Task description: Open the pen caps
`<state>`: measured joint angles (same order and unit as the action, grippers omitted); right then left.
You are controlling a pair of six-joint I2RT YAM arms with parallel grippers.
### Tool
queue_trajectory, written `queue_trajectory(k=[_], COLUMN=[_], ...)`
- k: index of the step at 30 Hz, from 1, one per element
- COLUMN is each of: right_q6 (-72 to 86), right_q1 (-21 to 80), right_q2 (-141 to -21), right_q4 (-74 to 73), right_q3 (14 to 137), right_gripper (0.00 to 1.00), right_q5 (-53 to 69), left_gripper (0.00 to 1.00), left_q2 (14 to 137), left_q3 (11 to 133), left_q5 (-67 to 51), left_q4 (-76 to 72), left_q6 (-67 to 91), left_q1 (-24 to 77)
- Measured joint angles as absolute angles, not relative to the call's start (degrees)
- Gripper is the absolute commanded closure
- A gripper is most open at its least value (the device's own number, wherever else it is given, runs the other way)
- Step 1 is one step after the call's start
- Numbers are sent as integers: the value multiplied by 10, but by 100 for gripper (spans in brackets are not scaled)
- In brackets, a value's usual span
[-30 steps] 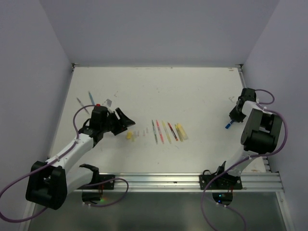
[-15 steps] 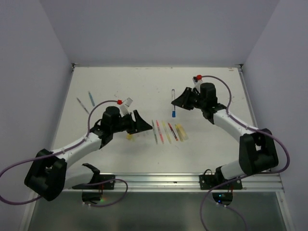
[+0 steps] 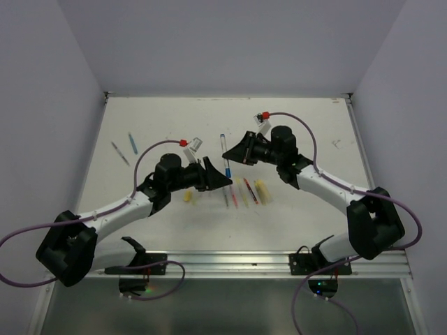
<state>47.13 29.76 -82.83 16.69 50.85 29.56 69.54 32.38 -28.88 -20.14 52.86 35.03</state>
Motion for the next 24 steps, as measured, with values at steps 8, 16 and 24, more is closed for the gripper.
queue_trajectory(k=[8,16,24], right_q6=[502,537,553], right_q1=[312,315,321], right_q2=[-828,-829,-833], right_q4=[203,246,270], right_q3=[487,472,463], right_gripper=[100,100,100], right_q5=[295,295,294], left_gripper=[44,49,83], left_q2=[698,712,715], left_q3=[324,324,324], left_q5=[-250,-237,-237], left_q4=[-218,-227,-235], left_q6=[545,550,557], left_q1=[351,351,354])
